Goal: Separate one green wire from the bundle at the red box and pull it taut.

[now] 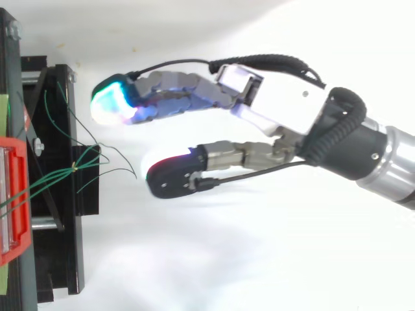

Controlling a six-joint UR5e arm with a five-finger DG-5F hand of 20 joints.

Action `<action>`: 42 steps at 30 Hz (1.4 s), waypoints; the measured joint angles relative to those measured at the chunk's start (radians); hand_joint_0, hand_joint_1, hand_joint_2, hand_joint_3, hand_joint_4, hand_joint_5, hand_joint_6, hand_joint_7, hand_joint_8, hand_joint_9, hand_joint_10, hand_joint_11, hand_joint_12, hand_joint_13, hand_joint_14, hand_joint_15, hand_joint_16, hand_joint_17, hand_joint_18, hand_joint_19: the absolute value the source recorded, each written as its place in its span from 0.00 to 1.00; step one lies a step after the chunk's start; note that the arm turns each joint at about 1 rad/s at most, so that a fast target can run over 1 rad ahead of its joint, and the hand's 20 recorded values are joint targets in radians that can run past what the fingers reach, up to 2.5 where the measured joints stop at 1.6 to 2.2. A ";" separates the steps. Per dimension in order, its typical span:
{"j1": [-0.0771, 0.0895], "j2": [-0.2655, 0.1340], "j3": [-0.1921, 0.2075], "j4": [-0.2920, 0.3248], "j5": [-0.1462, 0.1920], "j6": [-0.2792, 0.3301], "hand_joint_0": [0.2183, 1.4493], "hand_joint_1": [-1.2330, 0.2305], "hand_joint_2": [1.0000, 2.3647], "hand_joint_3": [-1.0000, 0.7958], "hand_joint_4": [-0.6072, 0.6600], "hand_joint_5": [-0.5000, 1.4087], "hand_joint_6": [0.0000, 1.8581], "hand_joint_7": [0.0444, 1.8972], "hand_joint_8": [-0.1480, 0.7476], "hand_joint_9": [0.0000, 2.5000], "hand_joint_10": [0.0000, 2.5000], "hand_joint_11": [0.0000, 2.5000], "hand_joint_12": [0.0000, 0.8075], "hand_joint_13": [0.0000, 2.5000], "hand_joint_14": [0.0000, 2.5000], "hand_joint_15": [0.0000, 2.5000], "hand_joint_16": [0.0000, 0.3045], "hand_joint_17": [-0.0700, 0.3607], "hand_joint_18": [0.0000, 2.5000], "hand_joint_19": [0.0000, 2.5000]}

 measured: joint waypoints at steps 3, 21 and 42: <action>-0.003 -0.015 0.034 -0.019 -0.011 0.003 0.28 0.46 0.00 0.31 0.70 0.17 0.27 0.33 0.47 0.23 0.00 0.00 0.43 0.18 0.00 0.02 0.18 0.44 0.16 0.08; -0.018 -0.035 0.060 0.045 -0.026 -0.035 0.28 0.46 0.00 0.31 0.71 0.17 0.27 0.34 0.48 0.24 0.00 0.00 0.44 0.18 0.00 0.03 0.18 0.44 0.16 0.09; 0.001 -0.096 0.121 0.051 -0.129 0.020 0.29 0.46 0.00 0.31 0.72 0.20 0.27 0.42 0.49 0.26 0.00 0.02 0.44 0.19 0.00 0.04 0.17 0.44 0.18 0.11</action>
